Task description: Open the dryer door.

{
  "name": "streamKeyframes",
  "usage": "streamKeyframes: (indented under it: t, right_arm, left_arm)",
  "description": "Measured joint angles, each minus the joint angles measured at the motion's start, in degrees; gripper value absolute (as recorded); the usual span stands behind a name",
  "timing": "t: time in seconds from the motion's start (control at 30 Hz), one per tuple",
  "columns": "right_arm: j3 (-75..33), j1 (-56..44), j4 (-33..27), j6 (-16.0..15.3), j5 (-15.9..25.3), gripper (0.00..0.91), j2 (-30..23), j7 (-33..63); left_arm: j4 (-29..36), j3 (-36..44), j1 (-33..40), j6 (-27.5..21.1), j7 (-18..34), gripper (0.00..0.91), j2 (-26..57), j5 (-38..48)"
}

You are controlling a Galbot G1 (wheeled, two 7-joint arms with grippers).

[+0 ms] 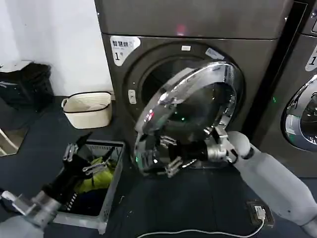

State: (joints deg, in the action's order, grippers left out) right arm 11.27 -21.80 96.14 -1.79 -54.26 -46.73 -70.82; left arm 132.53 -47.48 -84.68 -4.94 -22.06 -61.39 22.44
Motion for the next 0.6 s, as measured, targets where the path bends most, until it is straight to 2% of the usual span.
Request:
streamKeyframes:
  t: [0.27,0.6]
  right_arm:
    - [-3.42,-2.87,2.98,0.20,-1.10,0.907,4.50,-4.38]
    - [-11.59,-8.44,4.17,0.15,-1.35,0.907,7.39,-6.01]
  left_arm:
    - [-2.41,1.50,2.91,-0.52,-0.58,0.907,2.89,1.60]
    - [-6.18,6.40,9.57,-1.40,-1.50,0.907,7.12,2.71]
